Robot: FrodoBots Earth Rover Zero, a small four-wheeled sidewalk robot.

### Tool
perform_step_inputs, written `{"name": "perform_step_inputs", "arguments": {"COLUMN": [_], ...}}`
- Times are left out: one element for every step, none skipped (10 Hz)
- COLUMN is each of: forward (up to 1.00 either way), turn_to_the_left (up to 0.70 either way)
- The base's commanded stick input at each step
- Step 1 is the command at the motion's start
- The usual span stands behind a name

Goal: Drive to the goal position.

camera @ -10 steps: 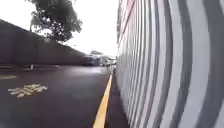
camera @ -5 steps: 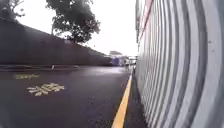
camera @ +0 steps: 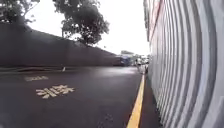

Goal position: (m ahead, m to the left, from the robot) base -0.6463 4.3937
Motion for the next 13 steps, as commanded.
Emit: {"name": "perform_step_inputs", "arguments": {"forward": [0.31, 0.31, 0.31, 0.31, 0.31, 0.31, 0.32, 0.32, 0.32, 0.32, 0.28, 0.00, 0.00], "turn_to_the_left": [0.00, 0.00, -0.04, -0.45, -0.76, -0.76, -0.60, 0.00, 0.00, 0.00, 0.00, 0.00, 0.00]}}
